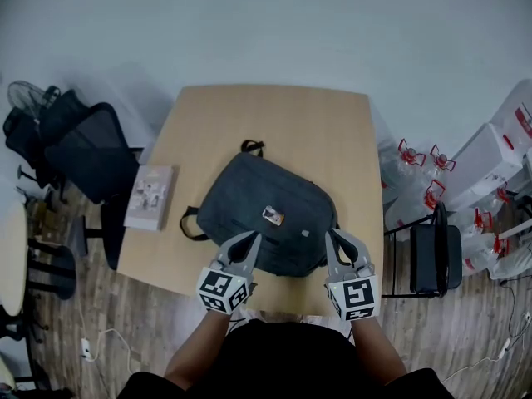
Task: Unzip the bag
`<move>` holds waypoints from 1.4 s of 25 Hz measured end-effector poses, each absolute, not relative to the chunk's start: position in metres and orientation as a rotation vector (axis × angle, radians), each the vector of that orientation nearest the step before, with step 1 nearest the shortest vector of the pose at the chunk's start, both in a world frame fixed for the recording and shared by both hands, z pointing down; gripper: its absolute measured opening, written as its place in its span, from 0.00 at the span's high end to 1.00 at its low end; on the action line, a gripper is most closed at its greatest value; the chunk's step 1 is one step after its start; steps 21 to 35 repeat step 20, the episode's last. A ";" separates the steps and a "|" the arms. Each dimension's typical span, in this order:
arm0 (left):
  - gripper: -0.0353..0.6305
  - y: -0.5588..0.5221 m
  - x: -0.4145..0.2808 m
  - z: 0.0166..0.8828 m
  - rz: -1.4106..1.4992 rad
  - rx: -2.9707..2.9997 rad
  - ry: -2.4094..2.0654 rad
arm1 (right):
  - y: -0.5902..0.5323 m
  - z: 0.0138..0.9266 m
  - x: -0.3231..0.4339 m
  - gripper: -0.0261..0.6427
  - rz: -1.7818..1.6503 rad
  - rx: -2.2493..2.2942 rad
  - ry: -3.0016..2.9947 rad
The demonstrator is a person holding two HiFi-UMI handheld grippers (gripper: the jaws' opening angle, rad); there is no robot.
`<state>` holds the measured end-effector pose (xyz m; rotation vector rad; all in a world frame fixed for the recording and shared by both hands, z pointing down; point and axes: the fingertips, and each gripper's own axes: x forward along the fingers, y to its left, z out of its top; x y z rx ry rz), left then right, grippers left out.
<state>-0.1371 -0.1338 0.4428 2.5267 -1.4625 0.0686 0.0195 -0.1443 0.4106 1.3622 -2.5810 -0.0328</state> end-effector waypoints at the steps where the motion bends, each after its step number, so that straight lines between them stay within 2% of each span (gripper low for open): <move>1: 0.92 -0.135 -0.138 0.440 0.062 2.528 -1.473 | -0.146 0.409 0.020 0.96 -0.038 1.369 -2.582; 35: 0.92 -0.138 -0.125 0.434 0.081 2.570 -1.492 | -0.147 0.412 0.031 0.96 -0.016 1.424 -2.580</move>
